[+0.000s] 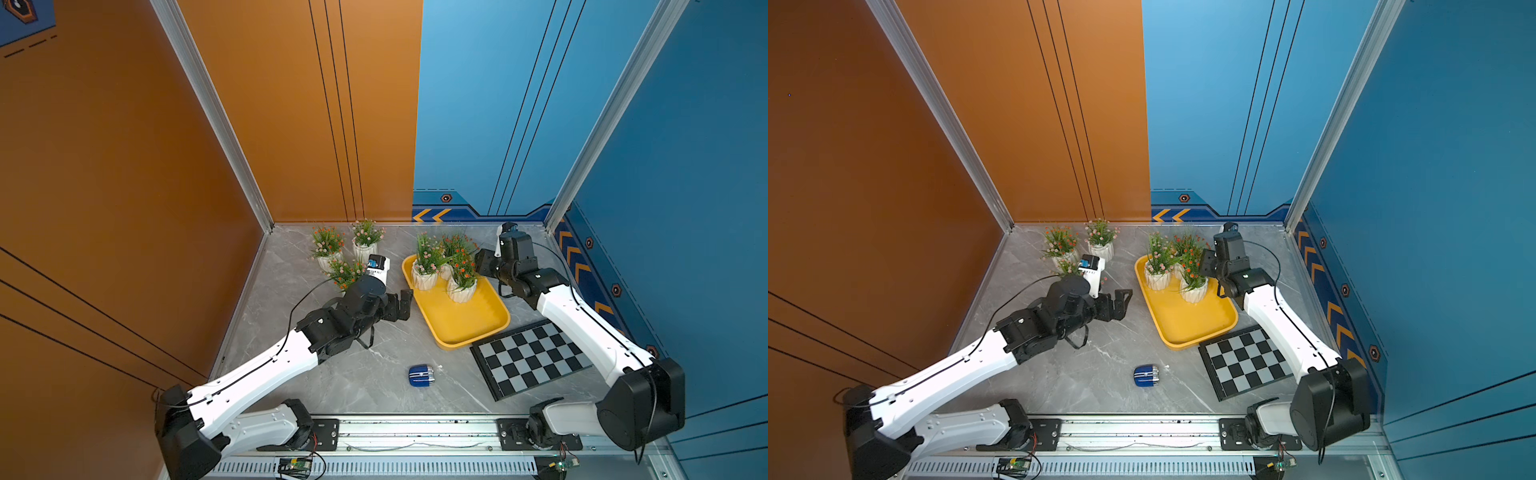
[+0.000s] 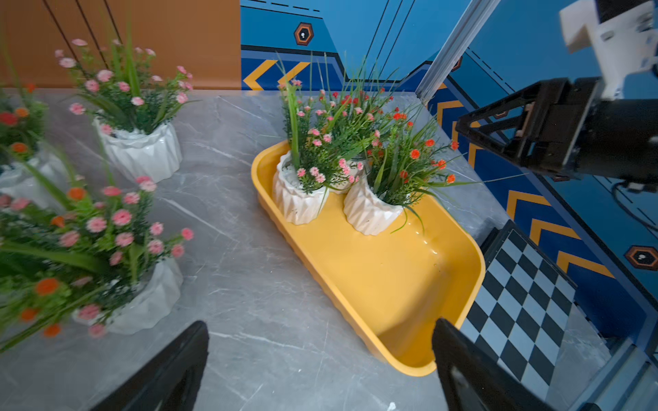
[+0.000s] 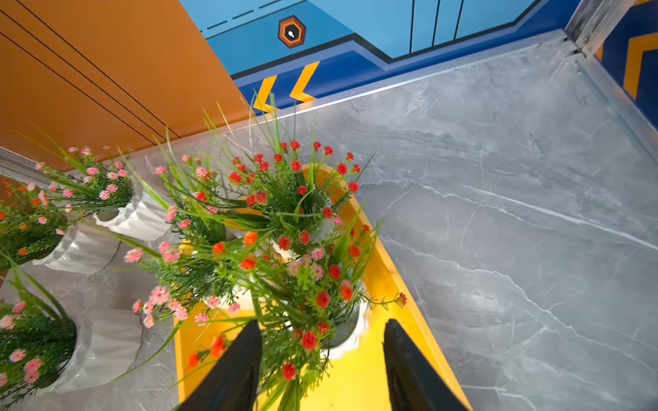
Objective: Put the potted gypsophila into the storage box
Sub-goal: Pick up the baby's breath potted plant from the center of the board.
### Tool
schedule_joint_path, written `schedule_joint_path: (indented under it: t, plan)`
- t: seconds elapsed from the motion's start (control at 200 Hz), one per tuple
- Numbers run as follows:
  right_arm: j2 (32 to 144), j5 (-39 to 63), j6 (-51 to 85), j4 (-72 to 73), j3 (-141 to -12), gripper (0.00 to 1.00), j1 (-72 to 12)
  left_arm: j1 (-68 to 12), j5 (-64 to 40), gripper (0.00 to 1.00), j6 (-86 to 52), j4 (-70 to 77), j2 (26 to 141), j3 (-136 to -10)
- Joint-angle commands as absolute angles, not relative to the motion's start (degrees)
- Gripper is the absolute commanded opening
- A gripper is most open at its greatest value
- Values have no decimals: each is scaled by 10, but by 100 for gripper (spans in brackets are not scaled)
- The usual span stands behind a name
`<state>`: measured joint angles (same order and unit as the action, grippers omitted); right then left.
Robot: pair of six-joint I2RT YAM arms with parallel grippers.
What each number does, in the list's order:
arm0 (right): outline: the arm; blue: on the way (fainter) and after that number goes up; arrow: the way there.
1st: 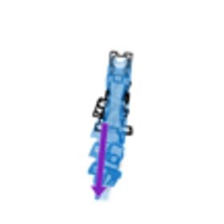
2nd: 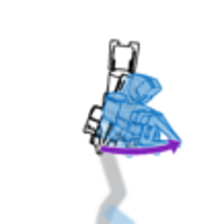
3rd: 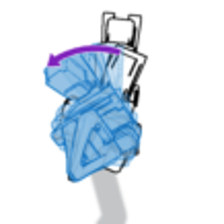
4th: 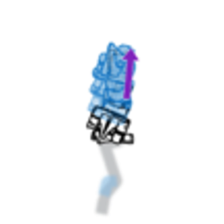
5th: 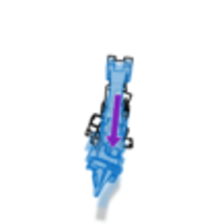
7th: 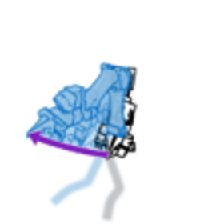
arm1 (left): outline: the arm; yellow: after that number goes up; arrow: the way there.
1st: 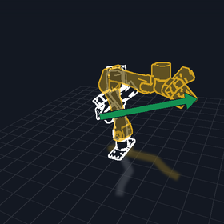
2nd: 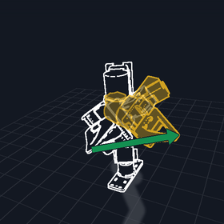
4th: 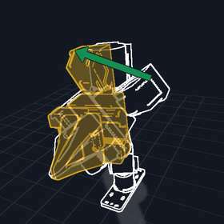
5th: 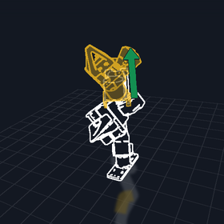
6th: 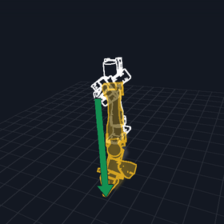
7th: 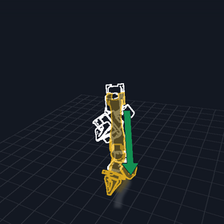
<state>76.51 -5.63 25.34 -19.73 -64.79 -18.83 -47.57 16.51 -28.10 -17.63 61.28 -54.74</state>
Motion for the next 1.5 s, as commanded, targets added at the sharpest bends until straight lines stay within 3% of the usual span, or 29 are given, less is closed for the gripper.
schedule_joint_path:
  t: [0.0, 0.23, 0.44, 0.646, 0.971, 1.496]
  plan:
    - [730, -99, 264, -217, -633, 59, -220, -467, 209, 98, -294, -234, 556, -518]
    - [734, -149, 292, -201, -629, 63, -335, -453, 260, 98, -331, -332, 435, -469]
    - [842, -135, 312, -148, -667, 63, -447, -399, 270, 98, -342, -398, 353, -438]
    - [973, -105, 320, -128, -747, 59, -508, -291, 203, 98, -358, -408, 315, -403]
    - [1105, -74, 328, -129, -849, 55, -515, -193, 125, 98, -339, -359, 315, -391]
    - [1235, -12, 318, -129, -976, 54, -490, -115, 58, 98, -315, -305, 386, -397]
